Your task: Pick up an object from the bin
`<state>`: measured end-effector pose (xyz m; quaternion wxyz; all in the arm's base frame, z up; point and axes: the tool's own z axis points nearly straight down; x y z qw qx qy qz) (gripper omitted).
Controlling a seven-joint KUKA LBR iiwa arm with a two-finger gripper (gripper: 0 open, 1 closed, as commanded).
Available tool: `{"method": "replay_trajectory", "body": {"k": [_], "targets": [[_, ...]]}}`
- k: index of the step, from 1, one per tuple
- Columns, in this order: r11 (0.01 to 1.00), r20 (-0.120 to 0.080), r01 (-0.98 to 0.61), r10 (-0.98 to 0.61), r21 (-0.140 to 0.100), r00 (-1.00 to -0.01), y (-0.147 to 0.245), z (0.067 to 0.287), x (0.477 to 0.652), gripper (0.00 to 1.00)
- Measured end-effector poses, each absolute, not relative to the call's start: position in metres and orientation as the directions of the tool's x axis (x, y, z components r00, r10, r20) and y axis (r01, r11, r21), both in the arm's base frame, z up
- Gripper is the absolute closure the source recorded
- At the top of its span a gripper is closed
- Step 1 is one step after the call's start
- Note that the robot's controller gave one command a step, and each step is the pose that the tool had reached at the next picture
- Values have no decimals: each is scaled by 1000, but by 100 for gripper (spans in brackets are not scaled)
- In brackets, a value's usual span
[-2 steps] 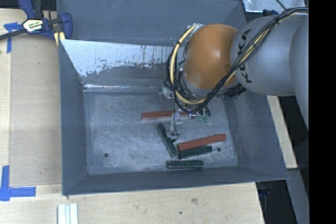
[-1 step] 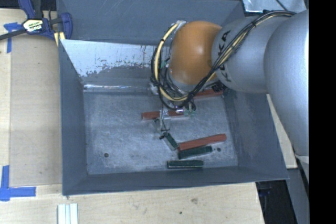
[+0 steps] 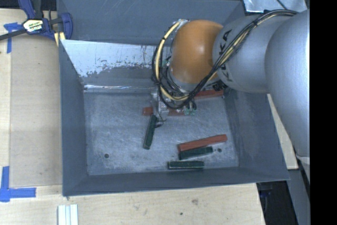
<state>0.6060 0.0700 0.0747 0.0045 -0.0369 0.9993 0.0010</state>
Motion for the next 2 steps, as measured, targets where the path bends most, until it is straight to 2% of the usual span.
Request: {"method": "replay_trajectory", "body": {"k": [1, 2], "targets": [[989, -10, -151, -151, 0, -988, 90, 127, 624, 100], [989, -4, -148, -148, 0, -989, 89, 124, 622, 0]]}}
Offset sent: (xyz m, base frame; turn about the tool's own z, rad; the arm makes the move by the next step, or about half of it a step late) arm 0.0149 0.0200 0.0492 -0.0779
